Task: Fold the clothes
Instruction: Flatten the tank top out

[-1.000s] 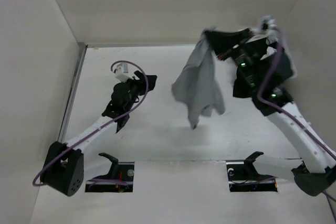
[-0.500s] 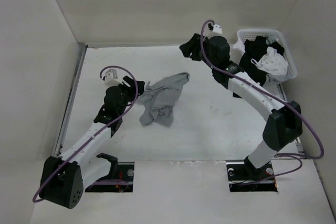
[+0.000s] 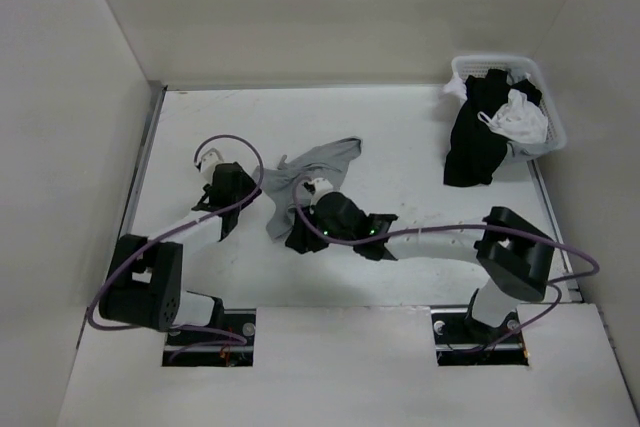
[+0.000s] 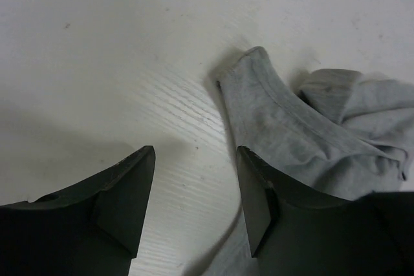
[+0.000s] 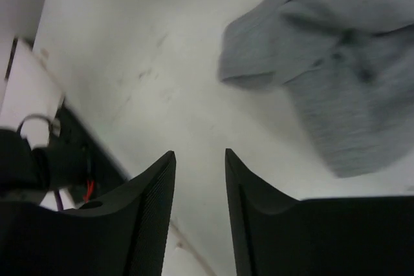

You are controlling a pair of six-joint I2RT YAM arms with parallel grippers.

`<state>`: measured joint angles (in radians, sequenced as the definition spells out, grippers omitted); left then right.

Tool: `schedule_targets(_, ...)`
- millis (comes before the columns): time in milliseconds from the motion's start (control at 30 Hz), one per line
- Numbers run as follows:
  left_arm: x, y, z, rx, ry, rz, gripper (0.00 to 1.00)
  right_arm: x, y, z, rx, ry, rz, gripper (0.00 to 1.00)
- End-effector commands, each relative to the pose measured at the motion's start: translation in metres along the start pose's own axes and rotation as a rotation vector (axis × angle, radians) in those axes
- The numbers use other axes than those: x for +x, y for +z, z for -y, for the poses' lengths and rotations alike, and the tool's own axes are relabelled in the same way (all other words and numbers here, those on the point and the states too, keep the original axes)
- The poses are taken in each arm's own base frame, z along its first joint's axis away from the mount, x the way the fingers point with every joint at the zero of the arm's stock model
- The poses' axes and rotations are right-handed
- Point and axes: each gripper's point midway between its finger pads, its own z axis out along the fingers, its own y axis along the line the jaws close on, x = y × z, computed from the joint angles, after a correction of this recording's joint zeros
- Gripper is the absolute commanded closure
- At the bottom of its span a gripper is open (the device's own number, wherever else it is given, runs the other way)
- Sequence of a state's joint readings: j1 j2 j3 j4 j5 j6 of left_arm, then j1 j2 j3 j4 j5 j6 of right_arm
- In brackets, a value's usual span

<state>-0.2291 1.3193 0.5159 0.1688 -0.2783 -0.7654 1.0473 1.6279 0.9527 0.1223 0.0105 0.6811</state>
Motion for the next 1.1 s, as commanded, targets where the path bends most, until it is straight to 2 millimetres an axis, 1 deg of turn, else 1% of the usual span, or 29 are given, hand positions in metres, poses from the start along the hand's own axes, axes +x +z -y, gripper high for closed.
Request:
schedule_targets(0,-0.023,0.013,0.03,0.072,-0.061,0.04,0.48,-0.011,0.012,-0.037,-0.102,0.067,0.072,0.54)
schedule_targets(100,-0.017,0.031,0.025,0.032,-0.06,0.013,0.48,0.005,0.033,-0.036,-0.086,0.141,0.055,0.51)
schedule_targets(167,-0.011,0.042,0.023,0.016,-0.068,-0.008,0.49,0.013,0.048,-0.025,-0.043,0.176,0.056,0.48)
schedule_targets(300,-0.004,0.056,0.024,0.01,-0.061,-0.02,0.5,0.02,0.066,-0.009,0.02,0.217,0.072,0.41)
schedule_targets(400,0.003,0.066,0.022,-0.008,-0.065,-0.03,0.53,0.016,0.075,0.003,0.053,0.243,0.086,0.43)
schedule_targets(433,0.007,0.071,0.02,-0.017,-0.069,-0.038,0.56,0.012,0.079,0.007,0.062,0.252,0.095,0.47)
schedule_targets(467,0.011,0.075,0.021,-0.014,-0.077,-0.052,0.62,0.008,0.082,0.01,0.068,0.266,0.1,0.52)
schedule_targets(533,0.015,0.079,0.026,0.0,-0.083,-0.065,0.67,0.004,0.087,0.015,0.08,0.282,0.112,0.62)
schedule_targets(600,0.014,0.081,0.026,-0.003,-0.083,-0.055,0.76,-0.005,0.092,0.021,0.093,0.3,0.134,0.73)
schedule_targets(633,0.014,0.083,0.025,-0.005,-0.086,-0.056,0.81,-0.011,0.093,0.024,0.097,0.308,0.145,0.81)
schedule_targets(700,0.01,0.081,0.029,0.007,-0.105,-0.054,0.9,-0.024,0.09,0.023,0.082,0.31,0.174,0.92)
schedule_targets(767,-0.003,0.067,0.039,0.045,-0.117,-0.017,0.95,-0.042,0.075,0.012,0.035,0.294,0.226,0.96)
schedule_targets(833,-0.026,0.042,0.057,0.104,-0.125,0.052,0.96,-0.062,0.047,-0.001,-0.016,0.26,0.285,0.96)
schedule_targets(867,-0.041,0.025,0.067,0.138,-0.13,0.097,0.96,-0.072,0.03,-0.008,-0.039,0.239,0.312,0.97)
schedule_targets(900,-0.057,0.006,0.079,0.181,-0.136,0.142,0.96,-0.085,0.012,-0.016,-0.06,0.215,0.343,0.97)
schedule_targets(967,-0.093,-0.042,0.106,0.277,-0.145,0.242,0.96,-0.108,-0.027,-0.033,-0.095,0.146,0.399,0.97)
schedule_targets(1000,-0.11,-0.068,0.118,0.323,-0.146,0.291,0.96,-0.119,-0.044,-0.039,-0.102,0.118,0.427,0.97)
schedule_targets(1033,-0.128,-0.097,0.129,0.362,-0.145,0.346,0.96,-0.134,-0.068,-0.047,-0.099,0.069,0.467,0.97)
schedule_targets(1067,-0.143,-0.122,0.137,0.391,-0.142,0.394,0.96,-0.141,-0.081,-0.052,-0.096,0.038,0.487,0.96)
